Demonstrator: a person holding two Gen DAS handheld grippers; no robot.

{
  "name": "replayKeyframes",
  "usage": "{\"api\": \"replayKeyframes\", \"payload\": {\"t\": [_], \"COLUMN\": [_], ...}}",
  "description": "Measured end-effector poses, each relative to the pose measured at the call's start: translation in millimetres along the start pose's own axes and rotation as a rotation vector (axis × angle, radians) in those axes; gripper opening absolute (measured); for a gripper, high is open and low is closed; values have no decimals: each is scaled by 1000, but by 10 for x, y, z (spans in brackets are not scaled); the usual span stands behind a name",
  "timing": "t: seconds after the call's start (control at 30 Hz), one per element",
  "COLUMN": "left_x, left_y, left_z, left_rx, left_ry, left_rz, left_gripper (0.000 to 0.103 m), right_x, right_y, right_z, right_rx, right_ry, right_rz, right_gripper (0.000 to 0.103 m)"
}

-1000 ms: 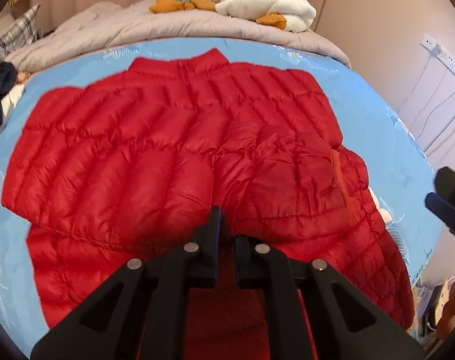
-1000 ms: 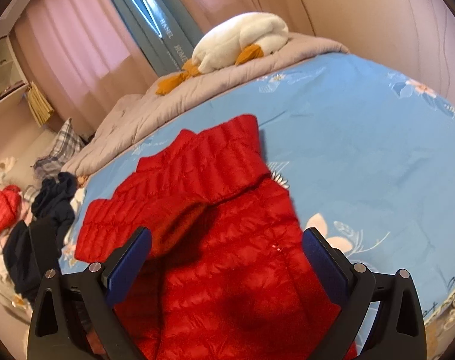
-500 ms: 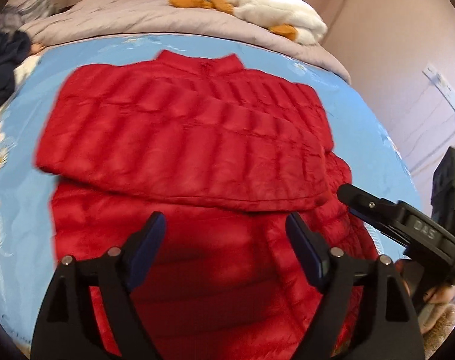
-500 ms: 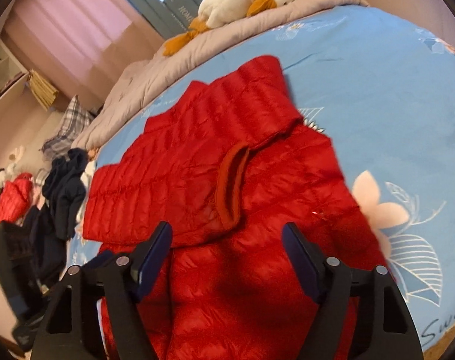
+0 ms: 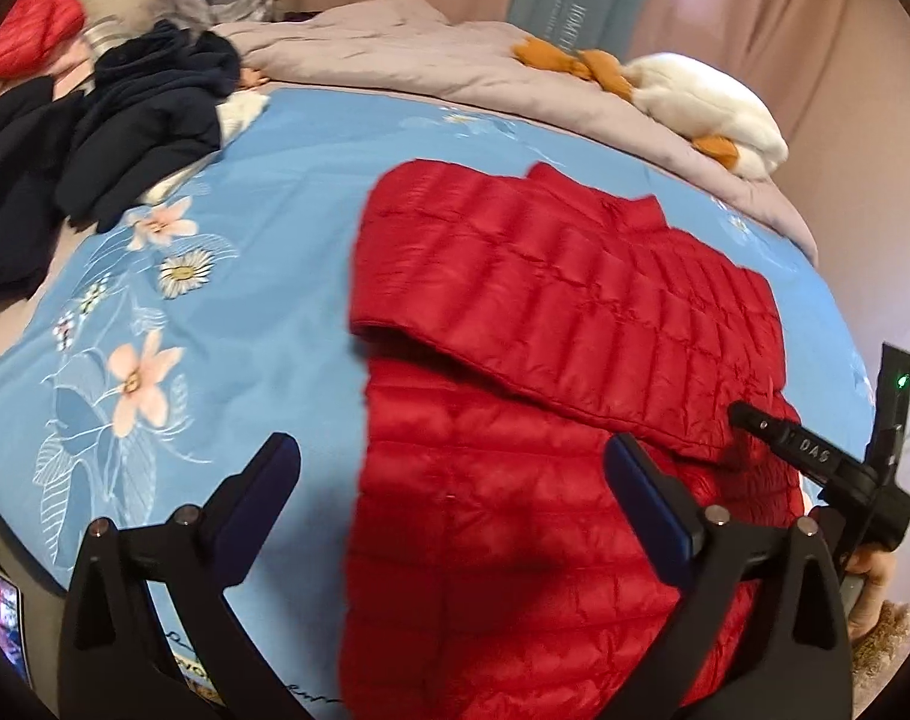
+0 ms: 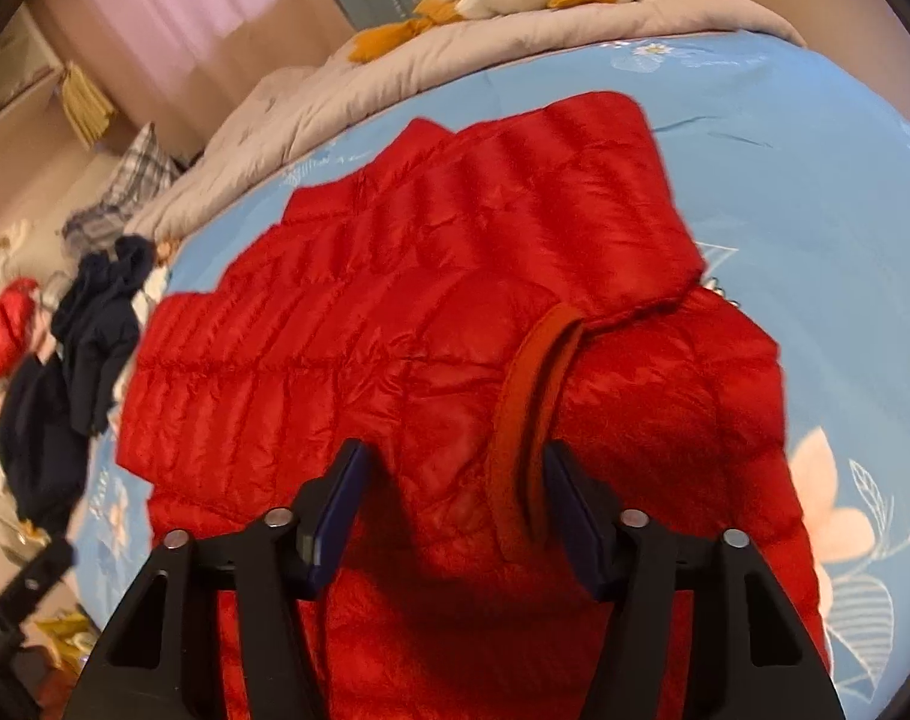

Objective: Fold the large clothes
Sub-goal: 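Grasp the jacket edge with the right tool and lift it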

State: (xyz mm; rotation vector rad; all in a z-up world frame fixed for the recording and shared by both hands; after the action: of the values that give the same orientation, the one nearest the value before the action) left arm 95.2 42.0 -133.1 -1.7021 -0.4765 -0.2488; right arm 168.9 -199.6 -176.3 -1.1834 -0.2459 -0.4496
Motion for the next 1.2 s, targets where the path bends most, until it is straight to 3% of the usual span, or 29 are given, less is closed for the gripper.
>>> {"api": "replayKeyframes", "payload": {"t": [0.1, 0.17, 0.3, 0.73, 0.97, 1.2], "left_x": [-3, 8, 41, 177, 308, 507], "left_y": [-49, -84, -134, -208, -181, -83], "left_z": [109, 180, 302, 608, 621, 550], "left_rx": [5, 8, 3, -16, -38, -59], "left_ry": [-28, -44, -73, -152, -153, -147], "left_rz": [-14, -21, -34, -58, -60, -50], "left_gripper": [102, 102, 102, 102, 102, 102], "right_x": [17, 24, 115, 799, 902, 962], "right_y": [13, -24, -205, -1449, -1583, -1656], "right_z": [14, 62, 176, 994, 1210, 1132], "right_rx": [-25, -19, -30, -72, -99, -123], "right_ry": [-28, -58, -93, -323, -370, -341], "right_rz": [-1, -3, -34, -336, -380, -401], "right_gripper": [38, 19, 15, 13, 13, 13]}}
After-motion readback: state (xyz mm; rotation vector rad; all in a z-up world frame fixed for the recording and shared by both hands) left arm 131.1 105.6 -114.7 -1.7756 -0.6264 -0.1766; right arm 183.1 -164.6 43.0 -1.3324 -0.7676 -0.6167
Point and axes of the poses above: each gripper's, at about its wrist camera, not at the fingertips, and y roughly the way its jaws point, z to its left, x to its top, the point moved 6 cm from there along y, roughly the way its jaws point, and after that the axes turned 13 degrees about z, right-handed, at the moved point
